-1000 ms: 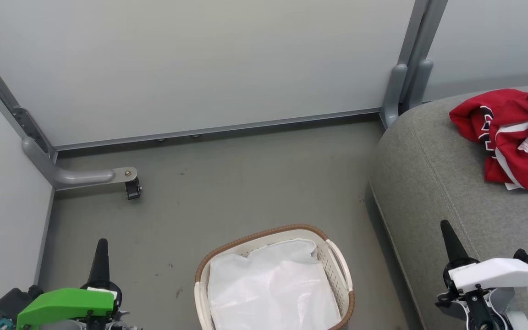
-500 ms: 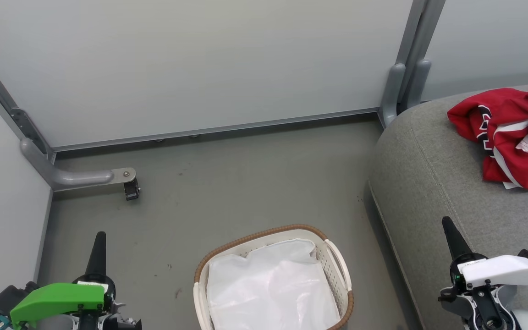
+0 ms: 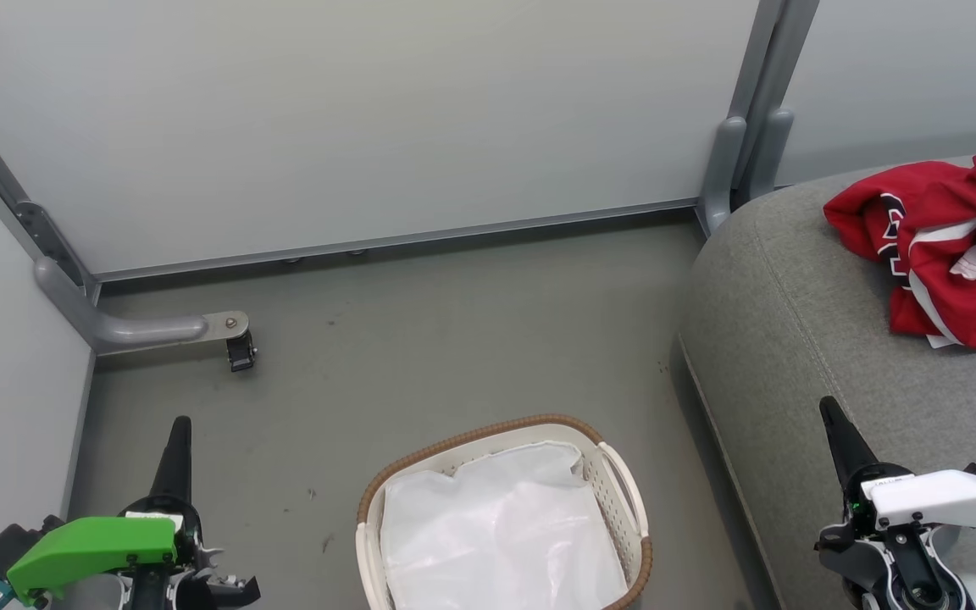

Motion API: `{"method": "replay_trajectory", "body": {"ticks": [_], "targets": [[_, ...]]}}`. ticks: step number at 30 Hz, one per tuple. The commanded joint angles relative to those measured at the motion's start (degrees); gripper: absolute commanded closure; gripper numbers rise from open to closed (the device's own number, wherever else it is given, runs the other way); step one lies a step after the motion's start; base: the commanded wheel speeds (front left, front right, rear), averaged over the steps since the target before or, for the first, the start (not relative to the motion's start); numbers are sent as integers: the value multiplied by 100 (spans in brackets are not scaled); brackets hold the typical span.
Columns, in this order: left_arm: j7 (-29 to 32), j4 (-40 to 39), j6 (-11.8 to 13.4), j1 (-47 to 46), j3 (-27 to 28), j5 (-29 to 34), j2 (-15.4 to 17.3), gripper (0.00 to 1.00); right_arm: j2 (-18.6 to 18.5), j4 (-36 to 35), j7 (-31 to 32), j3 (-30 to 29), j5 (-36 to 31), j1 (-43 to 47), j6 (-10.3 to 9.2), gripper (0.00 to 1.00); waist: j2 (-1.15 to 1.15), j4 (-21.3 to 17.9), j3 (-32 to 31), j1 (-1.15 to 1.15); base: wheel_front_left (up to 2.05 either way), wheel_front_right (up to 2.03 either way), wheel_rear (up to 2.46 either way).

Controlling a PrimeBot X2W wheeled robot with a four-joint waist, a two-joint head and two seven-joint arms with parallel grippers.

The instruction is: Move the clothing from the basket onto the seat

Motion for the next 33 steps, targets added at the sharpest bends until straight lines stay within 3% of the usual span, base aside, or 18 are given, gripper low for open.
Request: {"method": "replay_trajectory", "body": {"ticks": [1,26,33], "targets": [[40,-45,-23,-139,27,-122,27,100,-33,-45,34,-31,128,-88,-3,100,0,-3,0,0,0,0,0],[302,-59,-73,-251,152,-989,30,100,-40,-81,302,-147,1124,-107,-2,100,0,-50,-2,0,0,0,0],[305,-56,-74,-241,148,-972,30,100,-39,-78,295,-144,1109,-106,-2,100,0,-51,-2,0,0,0,0]]}}
